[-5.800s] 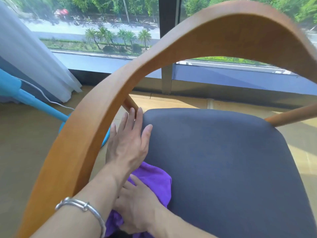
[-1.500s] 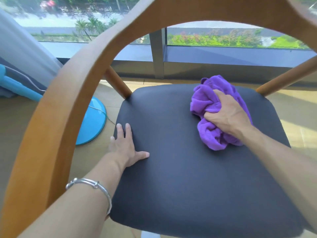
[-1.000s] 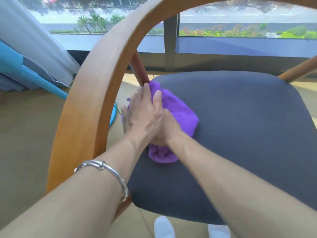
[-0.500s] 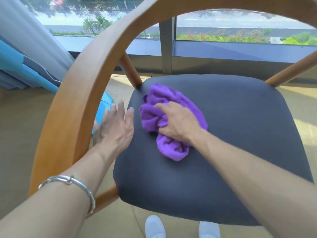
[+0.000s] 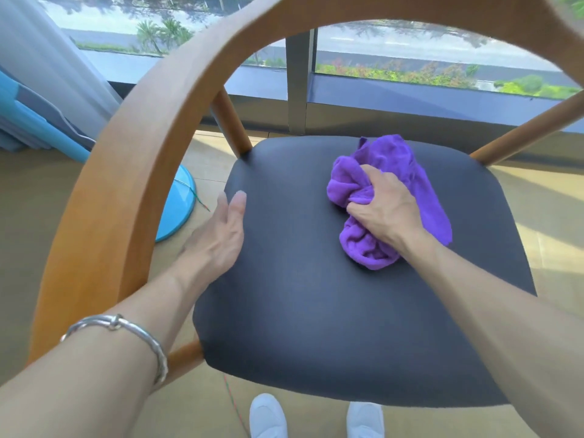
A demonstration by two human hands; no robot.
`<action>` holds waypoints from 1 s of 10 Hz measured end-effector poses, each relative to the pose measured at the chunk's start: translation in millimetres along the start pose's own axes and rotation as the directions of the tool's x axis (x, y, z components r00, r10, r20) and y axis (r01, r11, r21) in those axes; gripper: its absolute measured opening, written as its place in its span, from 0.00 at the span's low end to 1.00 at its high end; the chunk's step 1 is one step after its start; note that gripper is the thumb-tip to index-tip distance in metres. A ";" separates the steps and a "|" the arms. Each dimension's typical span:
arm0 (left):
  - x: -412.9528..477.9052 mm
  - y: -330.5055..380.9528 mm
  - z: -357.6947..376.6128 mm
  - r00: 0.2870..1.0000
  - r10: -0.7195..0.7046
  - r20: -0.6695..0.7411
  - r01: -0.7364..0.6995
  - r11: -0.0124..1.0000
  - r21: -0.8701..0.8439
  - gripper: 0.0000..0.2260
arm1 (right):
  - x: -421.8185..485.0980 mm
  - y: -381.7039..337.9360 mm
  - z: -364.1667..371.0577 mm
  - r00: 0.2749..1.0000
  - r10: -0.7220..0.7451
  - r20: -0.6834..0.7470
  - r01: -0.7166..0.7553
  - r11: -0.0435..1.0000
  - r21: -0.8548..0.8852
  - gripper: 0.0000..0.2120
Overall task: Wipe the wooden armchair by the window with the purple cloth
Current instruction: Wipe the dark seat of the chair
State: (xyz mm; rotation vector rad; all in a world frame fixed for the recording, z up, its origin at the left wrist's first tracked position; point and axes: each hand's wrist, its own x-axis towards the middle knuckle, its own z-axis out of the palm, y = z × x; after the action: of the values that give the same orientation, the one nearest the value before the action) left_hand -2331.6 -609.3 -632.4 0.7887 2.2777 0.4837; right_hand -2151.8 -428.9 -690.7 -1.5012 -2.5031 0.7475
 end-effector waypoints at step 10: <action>-10.1 5.6 33.8 0.973 0.150 0.177 -0.228 0.761 0.608 0.34 | -5.8 65.6 -37.7 0.970 -0.225 0.093 0.218 0.973 0.071 0.14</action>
State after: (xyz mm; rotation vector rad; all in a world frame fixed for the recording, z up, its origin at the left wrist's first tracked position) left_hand -2299.8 -607.6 -648.6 1.3448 2.2604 -0.2703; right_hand -2083.6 -395.6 -688.3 -1.1659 -2.6374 0.8712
